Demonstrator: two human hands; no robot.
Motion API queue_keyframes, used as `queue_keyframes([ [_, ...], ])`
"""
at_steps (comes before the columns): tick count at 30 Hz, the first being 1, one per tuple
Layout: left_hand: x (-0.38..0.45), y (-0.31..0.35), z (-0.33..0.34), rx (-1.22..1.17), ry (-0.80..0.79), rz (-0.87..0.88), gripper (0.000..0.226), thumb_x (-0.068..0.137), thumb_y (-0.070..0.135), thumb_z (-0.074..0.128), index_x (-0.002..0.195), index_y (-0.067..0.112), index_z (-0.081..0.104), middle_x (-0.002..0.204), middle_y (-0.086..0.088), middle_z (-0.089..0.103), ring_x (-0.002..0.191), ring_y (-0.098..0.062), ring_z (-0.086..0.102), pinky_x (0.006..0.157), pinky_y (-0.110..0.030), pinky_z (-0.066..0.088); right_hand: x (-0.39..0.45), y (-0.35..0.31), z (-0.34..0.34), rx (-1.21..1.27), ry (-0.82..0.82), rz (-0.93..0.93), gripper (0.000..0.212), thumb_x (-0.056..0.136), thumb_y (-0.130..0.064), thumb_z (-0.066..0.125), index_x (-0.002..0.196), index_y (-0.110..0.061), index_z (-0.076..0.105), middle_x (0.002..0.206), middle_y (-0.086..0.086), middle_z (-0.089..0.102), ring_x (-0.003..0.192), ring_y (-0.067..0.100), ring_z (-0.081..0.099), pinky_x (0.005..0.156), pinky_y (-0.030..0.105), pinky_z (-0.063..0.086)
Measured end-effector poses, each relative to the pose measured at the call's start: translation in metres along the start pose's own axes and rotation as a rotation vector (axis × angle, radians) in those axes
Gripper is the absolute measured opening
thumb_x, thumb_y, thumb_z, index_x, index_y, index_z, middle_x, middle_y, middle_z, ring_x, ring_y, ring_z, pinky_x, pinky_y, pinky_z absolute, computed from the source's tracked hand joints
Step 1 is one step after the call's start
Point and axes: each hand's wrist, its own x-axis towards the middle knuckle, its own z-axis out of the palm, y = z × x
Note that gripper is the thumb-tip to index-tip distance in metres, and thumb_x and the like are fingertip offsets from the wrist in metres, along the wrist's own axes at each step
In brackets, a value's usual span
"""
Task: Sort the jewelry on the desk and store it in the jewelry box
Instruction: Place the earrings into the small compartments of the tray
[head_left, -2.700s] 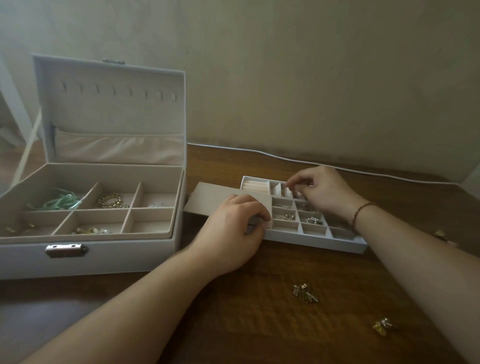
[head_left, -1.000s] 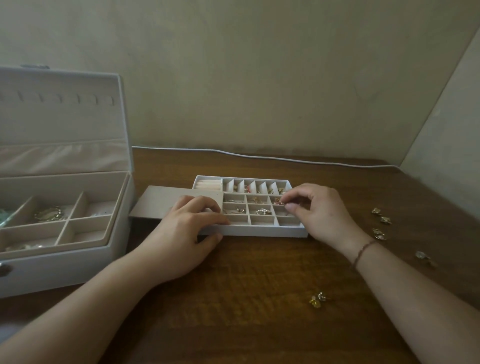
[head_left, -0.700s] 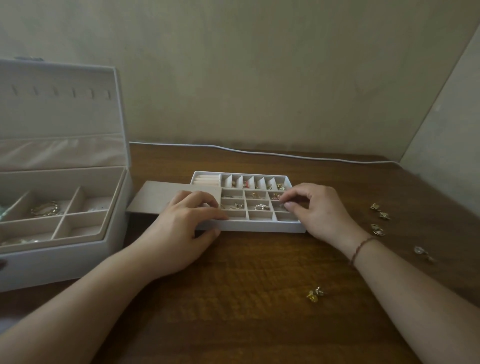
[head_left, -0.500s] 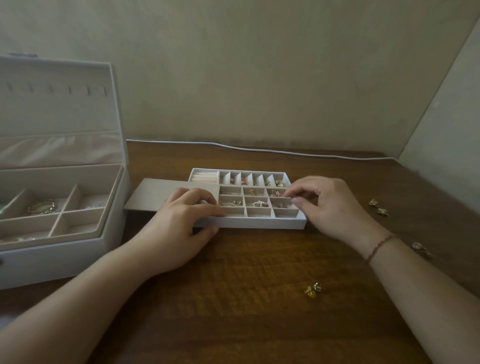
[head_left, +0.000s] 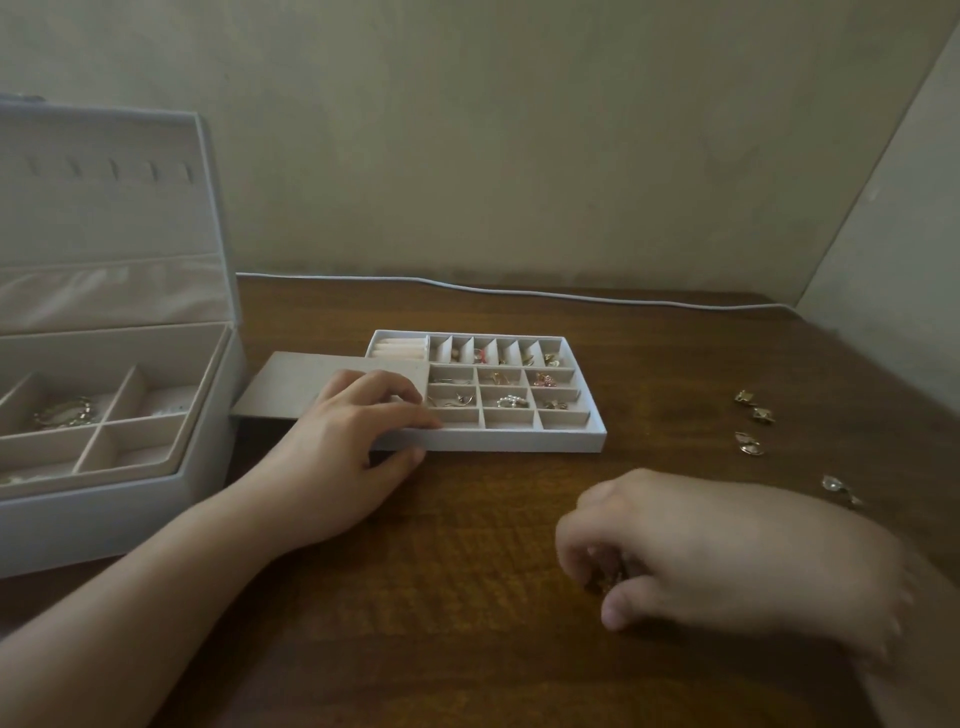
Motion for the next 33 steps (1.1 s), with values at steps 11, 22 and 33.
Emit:
queue_keyframes([
  [11,-0.001,0.003,0.000,0.013,-0.001,0.001,0.031,0.091,0.035,0.062,0.120,0.046,0.061,0.122,0.029,0.040,0.124,0.001,0.030,0.106,-0.032,0.039,0.027,0.016,-0.020,0.279,0.421,-0.105,0.011,0.085,-0.022,0.072,0.091,-0.031,0.068,0.091,-0.016,0.064,0.088,-0.001,0.061,0.078,0.017,0.051],
  [22,-0.001,0.007,-0.004,0.014,-0.029,-0.007,0.030,0.094,0.038,0.058,0.123,0.046,0.058,0.126,0.028,0.038,0.128,-0.001,0.026,0.110,-0.035,0.037,0.174,0.027,-0.083,0.204,0.721,0.056,0.020,0.085,-0.007,0.064,0.102,-0.017,0.069,0.090,-0.005,0.065,0.082,0.011,0.061,0.072,0.020,0.048],
  [33,-0.001,0.005,-0.004,0.047,-0.042,-0.015,0.032,0.095,0.041,0.055,0.127,0.046,0.056,0.132,0.023,0.038,0.127,-0.003,0.023,0.111,-0.037,0.036,0.191,0.039,-0.085,0.376,0.685,0.073,0.027,0.087,-0.001,0.057,0.100,-0.022,0.068,0.096,-0.003,0.068,0.085,0.012,0.066,0.072,0.024,0.055],
])
